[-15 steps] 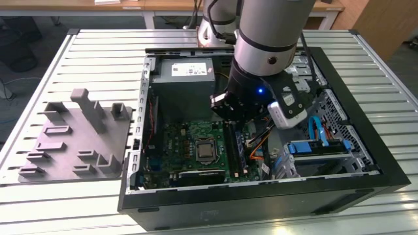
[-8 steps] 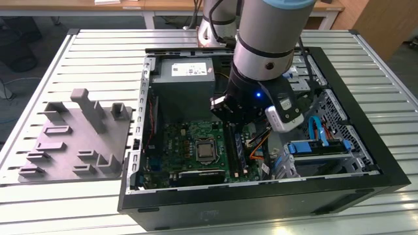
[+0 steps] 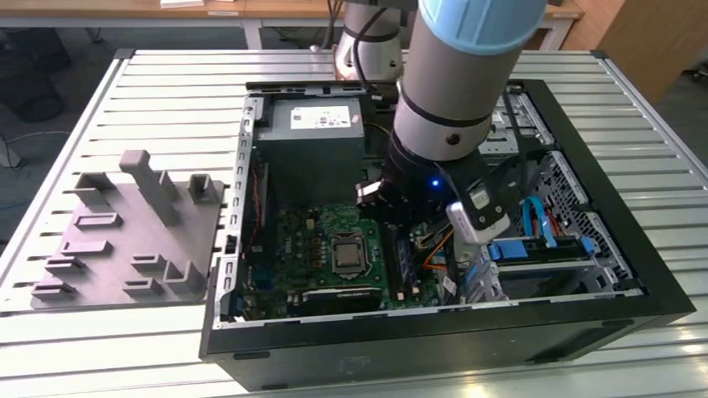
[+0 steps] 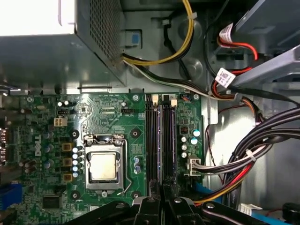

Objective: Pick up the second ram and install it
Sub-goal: 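Insert the second ram into the second slot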

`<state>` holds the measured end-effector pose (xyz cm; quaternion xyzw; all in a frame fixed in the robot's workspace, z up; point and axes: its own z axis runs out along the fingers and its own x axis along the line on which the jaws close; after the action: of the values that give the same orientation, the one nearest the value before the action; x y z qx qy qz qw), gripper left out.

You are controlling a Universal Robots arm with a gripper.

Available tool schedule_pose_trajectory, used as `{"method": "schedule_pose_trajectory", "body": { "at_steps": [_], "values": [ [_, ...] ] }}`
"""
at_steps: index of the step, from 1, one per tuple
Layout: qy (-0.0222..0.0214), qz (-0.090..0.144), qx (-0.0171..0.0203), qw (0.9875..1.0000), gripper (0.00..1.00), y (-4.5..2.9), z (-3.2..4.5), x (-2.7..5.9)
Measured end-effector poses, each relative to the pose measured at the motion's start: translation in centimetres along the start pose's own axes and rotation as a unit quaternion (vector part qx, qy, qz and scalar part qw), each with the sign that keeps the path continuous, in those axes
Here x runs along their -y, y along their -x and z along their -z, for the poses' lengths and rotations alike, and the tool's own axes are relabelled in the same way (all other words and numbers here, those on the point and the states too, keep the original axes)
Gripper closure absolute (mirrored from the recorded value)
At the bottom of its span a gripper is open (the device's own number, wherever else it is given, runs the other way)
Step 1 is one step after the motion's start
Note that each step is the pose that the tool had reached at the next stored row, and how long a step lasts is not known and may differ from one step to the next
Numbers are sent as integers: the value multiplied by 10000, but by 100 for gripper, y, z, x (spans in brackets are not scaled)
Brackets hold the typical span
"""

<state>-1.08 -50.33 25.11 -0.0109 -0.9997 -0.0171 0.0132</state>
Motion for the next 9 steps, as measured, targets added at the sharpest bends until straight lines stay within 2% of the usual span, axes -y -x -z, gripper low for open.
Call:
{"method": "schedule_pose_trajectory", "body": {
  "at_steps": [9],
  "values": [
    [-2, 3, 0, 10000, 86, -11, -146, 5]
  ]
}}
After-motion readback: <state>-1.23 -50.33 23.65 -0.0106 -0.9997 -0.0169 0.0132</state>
